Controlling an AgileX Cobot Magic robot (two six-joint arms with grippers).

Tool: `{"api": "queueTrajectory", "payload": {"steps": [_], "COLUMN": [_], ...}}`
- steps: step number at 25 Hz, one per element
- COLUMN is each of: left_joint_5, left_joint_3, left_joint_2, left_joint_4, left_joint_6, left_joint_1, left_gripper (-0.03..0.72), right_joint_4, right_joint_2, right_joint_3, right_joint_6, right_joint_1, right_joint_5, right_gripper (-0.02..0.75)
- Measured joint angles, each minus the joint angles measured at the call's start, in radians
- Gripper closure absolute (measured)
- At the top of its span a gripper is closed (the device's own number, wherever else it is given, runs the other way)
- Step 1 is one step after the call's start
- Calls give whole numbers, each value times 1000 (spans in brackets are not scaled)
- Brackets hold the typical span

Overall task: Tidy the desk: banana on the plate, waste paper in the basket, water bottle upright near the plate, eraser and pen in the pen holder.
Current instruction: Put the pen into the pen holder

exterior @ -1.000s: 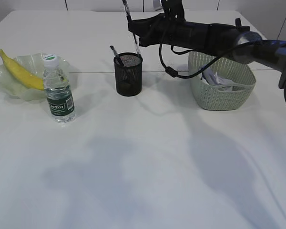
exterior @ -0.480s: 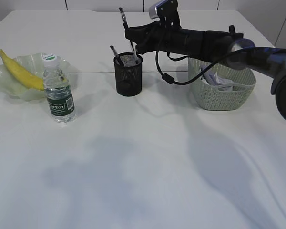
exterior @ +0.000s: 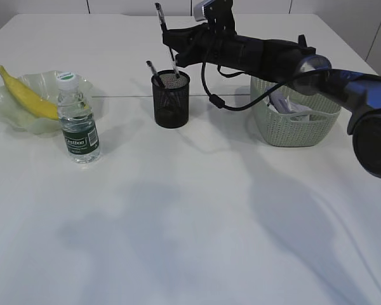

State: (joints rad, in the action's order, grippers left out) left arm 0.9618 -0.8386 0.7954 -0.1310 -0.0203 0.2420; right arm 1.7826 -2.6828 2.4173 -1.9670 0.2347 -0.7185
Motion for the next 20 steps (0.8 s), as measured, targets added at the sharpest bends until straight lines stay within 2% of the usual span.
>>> {"api": "queueTrajectory", "payload": {"steps": [4,10,20], "left_joint_5": [-6,-6,-7], "left_joint_3": [0,0,0], "left_joint_2": [0,0,0], "left_joint_4": [0,0,-2], "left_joint_6": [0,0,0], "left_joint_1": [0,0,0], "left_gripper": [171,171,171], "right_joint_4": [0,-92,-106], "right_joint_2": [-2,-6,-44], "right_joint_3": [0,0,2], "right_joint_6": [16,67,101], "right_joint_1": [0,0,0], "right_joint_5": [4,7,15], "right_gripper": [696,696,696]}}
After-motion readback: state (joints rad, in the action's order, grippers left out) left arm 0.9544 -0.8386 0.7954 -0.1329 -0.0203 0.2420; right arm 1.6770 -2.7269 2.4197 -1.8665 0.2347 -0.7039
